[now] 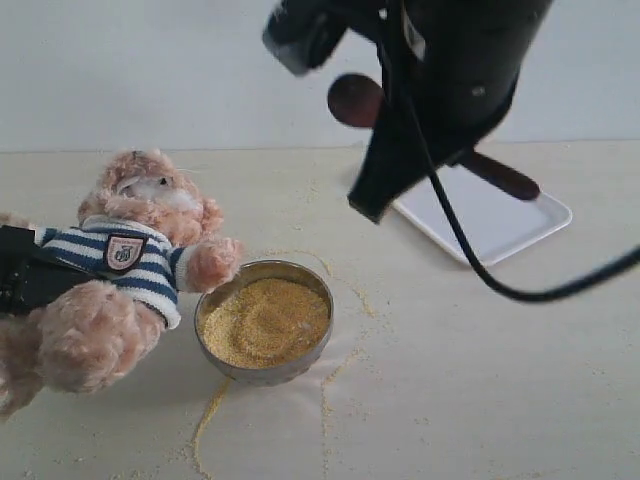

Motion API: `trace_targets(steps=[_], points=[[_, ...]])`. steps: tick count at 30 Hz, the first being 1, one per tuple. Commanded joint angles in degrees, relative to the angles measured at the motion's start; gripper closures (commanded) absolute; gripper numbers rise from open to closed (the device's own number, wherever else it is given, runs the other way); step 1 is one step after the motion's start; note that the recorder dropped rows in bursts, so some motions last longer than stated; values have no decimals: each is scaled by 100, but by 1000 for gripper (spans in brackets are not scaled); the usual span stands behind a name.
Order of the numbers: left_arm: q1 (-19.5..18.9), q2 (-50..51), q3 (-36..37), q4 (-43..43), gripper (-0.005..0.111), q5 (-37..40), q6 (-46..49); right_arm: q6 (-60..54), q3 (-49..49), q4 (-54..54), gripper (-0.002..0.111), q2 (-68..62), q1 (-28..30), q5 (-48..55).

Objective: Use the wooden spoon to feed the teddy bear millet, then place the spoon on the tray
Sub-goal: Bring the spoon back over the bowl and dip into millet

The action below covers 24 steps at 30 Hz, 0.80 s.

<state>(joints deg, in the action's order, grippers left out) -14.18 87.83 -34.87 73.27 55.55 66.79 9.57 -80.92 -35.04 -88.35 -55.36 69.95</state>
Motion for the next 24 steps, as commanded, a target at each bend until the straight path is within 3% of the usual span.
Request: trace_targets(steps=[1,5,11,17,20,24], points=[[-19,-42,-12,241,102,-128,9,-501,833,589,108,135,35,1],[-19,-42,-12,474,102,-334,62,-1163,1149,1072,108,135,-126,1],[-19,-42,-12,646,102,-573,195,-224,1163,-455,108,100,-673,-311],[-19,-42,-12,708,102,-745,226,-1366,1163,-877,108,-484,-921,-221],[-19,-42,-12,708,102,-639,226,-1420,1163,-1168,108,-816,-921,-548],[-19,-42,-12,708,102,-827,277,-1936,619,-1152,108,-1223,-921,-826]])
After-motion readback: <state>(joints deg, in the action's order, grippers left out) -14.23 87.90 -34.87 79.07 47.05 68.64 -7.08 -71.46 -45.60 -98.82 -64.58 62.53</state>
